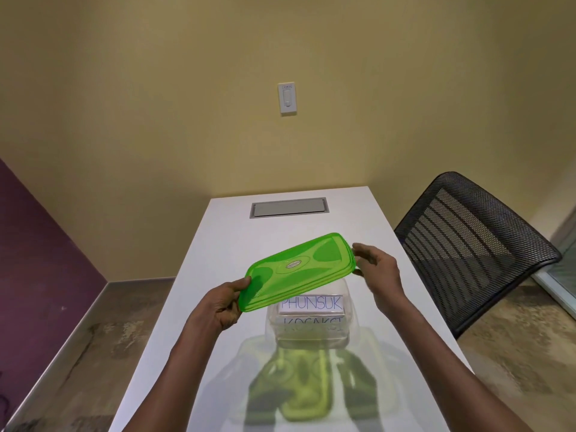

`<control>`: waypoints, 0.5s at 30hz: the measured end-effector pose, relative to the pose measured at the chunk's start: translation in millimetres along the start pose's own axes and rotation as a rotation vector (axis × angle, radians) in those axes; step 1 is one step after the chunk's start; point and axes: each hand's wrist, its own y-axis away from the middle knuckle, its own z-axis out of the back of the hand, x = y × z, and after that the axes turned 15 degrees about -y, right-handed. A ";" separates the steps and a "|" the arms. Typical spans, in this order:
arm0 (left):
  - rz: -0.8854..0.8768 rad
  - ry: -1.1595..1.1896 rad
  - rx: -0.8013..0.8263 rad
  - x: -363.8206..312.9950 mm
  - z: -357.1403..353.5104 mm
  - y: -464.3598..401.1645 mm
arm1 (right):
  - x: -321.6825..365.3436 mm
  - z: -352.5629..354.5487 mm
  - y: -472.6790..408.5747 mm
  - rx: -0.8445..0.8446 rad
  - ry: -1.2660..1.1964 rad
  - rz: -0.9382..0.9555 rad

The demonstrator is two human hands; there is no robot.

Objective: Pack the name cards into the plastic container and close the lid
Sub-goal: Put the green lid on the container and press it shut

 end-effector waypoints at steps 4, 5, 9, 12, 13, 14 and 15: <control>-0.071 -0.015 -0.025 4.4 0.7 -17.1 | 2.5 5.0 -1.4 0.011 -0.218 -0.316; -0.079 -0.015 -0.037 5.2 1.5 -21.4 | 1.2 6.2 -2.4 0.039 -0.202 -0.318; -0.105 -0.031 -0.064 9.1 1.0 -40.8 | -7.7 8.5 -7.1 0.055 0.030 -0.223; -0.151 -0.110 -0.149 15.3 -7.3 -56.8 | -23.2 11.8 -13.3 0.009 0.183 -0.197; -0.172 -0.159 -0.200 18.3 -9.7 -63.6 | -29.4 13.2 -15.6 -0.004 0.219 -0.188; -0.197 -0.229 -0.260 21.6 -11.2 -70.2 | -35.2 14.4 -17.3 -0.017 0.254 -0.177; -0.226 -0.306 -0.325 25.0 -12.5 -76.5 | -40.4 15.3 -17.9 -0.031 0.295 -0.166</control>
